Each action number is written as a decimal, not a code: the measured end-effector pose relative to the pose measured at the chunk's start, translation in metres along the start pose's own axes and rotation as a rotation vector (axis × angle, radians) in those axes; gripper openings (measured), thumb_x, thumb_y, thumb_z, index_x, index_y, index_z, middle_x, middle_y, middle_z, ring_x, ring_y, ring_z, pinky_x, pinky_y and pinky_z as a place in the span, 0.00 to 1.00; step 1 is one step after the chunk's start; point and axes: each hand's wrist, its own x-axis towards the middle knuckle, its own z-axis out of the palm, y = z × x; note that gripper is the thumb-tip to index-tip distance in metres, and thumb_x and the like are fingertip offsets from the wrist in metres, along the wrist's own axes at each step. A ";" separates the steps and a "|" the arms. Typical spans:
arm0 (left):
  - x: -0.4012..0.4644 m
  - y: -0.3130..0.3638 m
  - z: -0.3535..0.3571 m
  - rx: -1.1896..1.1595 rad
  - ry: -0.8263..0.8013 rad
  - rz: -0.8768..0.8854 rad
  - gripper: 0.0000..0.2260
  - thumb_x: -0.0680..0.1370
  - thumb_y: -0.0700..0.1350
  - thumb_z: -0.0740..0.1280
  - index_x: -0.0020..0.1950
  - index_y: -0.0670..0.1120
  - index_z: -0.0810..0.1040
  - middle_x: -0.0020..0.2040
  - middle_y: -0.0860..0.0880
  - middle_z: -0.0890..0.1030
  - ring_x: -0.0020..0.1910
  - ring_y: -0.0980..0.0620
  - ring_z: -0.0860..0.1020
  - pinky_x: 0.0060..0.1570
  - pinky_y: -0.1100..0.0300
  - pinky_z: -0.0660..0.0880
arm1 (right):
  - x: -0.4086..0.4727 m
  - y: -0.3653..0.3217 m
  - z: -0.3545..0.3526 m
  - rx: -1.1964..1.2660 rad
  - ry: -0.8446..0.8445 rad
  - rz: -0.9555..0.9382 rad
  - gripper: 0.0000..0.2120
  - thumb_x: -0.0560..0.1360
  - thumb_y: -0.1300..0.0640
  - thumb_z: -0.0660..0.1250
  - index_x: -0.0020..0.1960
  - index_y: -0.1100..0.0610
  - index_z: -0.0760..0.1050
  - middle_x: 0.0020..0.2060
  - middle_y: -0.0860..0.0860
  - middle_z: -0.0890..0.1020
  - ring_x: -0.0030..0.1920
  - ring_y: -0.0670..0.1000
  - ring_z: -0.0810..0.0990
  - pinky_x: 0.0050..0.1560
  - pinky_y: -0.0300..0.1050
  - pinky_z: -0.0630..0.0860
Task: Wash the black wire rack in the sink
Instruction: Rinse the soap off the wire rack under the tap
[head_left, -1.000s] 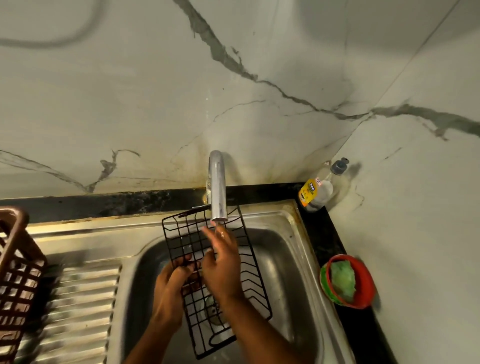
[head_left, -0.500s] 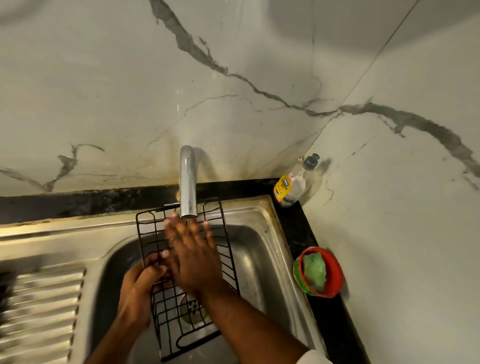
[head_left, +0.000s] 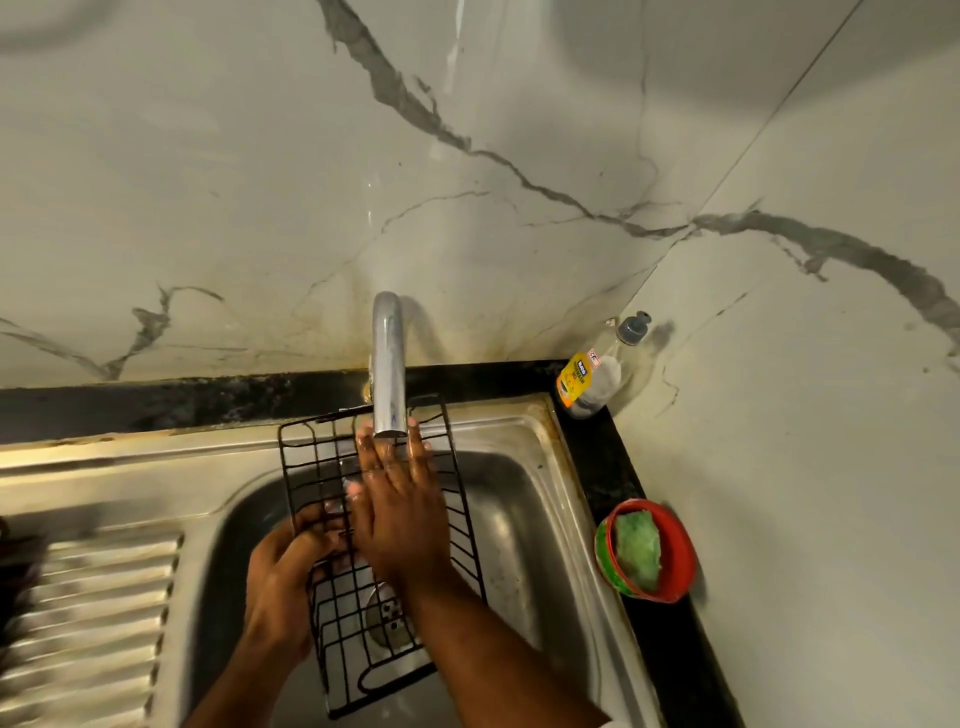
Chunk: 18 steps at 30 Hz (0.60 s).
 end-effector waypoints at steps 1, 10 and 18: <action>0.001 -0.001 0.000 0.014 0.002 0.002 0.18 0.68 0.43 0.66 0.56 0.40 0.83 0.49 0.38 0.86 0.49 0.36 0.83 0.49 0.43 0.79 | -0.002 -0.001 0.000 -0.008 0.030 0.094 0.25 0.86 0.46 0.48 0.82 0.49 0.52 0.82 0.47 0.53 0.82 0.52 0.37 0.81 0.57 0.46; -0.004 -0.002 0.001 0.085 -0.077 0.018 0.14 0.68 0.45 0.65 0.48 0.39 0.82 0.44 0.41 0.86 0.48 0.37 0.82 0.47 0.45 0.78 | -0.022 -0.017 0.011 0.035 -0.102 -0.031 0.32 0.86 0.43 0.49 0.83 0.52 0.40 0.82 0.49 0.40 0.81 0.53 0.34 0.80 0.59 0.42; 0.006 0.003 -0.003 0.081 -0.101 0.023 0.20 0.68 0.46 0.67 0.58 0.40 0.83 0.51 0.40 0.86 0.53 0.38 0.83 0.54 0.38 0.80 | -0.008 -0.008 0.009 -0.008 0.101 0.315 0.27 0.86 0.46 0.49 0.83 0.53 0.51 0.82 0.51 0.50 0.82 0.54 0.40 0.79 0.58 0.47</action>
